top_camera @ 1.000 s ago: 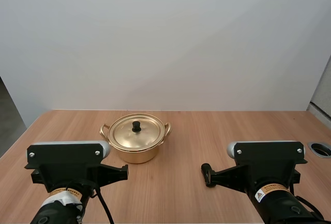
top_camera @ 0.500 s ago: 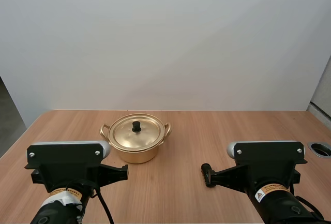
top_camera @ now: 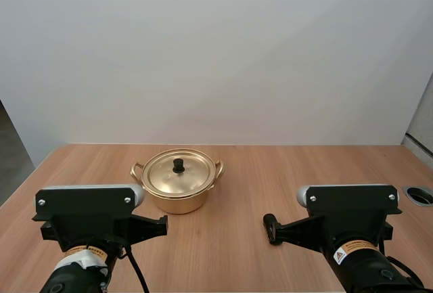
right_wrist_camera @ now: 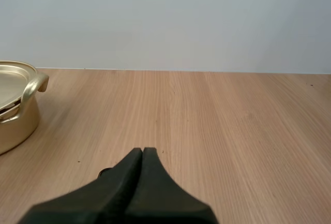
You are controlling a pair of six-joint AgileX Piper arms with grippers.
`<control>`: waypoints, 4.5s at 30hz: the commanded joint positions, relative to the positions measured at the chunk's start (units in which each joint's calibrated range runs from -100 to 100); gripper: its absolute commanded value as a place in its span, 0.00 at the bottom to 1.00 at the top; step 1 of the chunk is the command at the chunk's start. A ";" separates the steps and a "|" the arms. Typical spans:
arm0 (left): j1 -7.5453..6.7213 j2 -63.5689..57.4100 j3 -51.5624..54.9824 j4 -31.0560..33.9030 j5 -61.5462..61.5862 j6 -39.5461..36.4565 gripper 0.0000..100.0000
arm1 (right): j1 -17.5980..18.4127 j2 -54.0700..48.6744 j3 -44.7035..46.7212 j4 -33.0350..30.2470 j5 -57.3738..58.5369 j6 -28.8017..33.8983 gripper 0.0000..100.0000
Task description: Open the pot, put the car inside, and close it
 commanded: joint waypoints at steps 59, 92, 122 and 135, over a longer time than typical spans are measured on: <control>1.27 76.88 -59.57 -28.01 48.65 41.31 0.78 | -1.03 11.90 -32.03 13.09 38.07 -24.85 0.00; -1.14 93.01 -59.57 -30.73 30.79 45.10 0.95 | -1.68 11.92 -32.03 13.38 38.24 -24.85 0.00; -2.31 96.64 -59.57 -23.29 23.64 43.65 0.00 | -2.85 11.92 -30.78 13.38 37.45 -24.85 0.00; -2.31 72.21 -60.80 -30.18 24.42 40.46 0.00 | -2.85 16.62 -28.58 16.42 37.23 -27.07 0.00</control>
